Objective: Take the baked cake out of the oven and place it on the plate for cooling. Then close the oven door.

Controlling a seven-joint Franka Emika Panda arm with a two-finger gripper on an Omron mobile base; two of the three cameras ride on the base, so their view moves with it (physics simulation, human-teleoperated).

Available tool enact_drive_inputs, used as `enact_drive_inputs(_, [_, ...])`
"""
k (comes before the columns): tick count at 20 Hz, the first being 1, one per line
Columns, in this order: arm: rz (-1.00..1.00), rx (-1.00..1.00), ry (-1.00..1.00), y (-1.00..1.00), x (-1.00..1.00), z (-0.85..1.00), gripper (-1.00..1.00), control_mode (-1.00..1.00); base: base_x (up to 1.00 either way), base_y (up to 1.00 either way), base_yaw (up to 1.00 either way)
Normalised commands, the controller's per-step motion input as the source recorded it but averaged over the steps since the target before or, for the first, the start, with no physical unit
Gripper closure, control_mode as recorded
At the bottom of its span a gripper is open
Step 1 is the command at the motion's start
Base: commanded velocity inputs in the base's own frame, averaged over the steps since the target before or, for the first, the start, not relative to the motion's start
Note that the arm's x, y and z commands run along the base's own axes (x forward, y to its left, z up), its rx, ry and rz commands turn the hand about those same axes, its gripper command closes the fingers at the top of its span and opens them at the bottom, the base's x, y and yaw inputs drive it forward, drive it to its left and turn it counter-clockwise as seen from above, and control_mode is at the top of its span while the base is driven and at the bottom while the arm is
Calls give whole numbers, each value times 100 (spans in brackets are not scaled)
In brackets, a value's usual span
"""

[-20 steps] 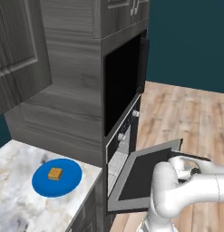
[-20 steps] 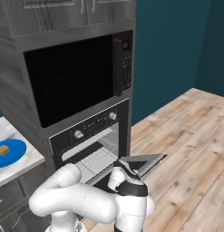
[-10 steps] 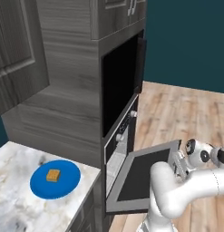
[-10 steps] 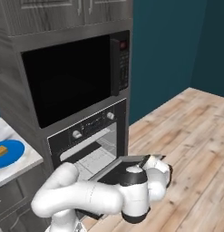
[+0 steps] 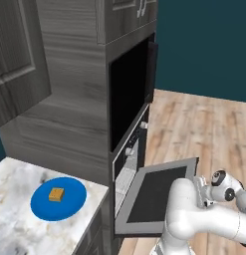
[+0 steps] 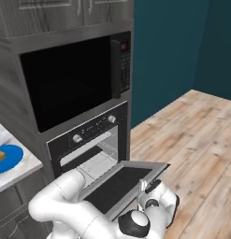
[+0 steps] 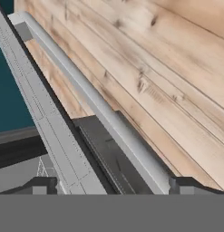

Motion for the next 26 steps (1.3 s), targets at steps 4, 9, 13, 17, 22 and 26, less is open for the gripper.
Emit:
enact_drive_inputs(4, [74,68,60,26,66,14,-100,-100,0,0,0])
enact_drive_inputs(9, [73,67,62,27,68,25,-100,-100,0,0,0])
enact_drive_inputs(13, [73,64,66,28,64,30,-100,-100,0,0,0])
enact_drive_inputs(17, [71,53,68,36,59,49,-100,-100,0,0,0])
enact_drive_inputs(22, [67,19,47,79,37,91,-100,-100,0,0,0])
enact_drive_inputs(26, [63,7,43,89,28,100,-100,-100,0,0,0])
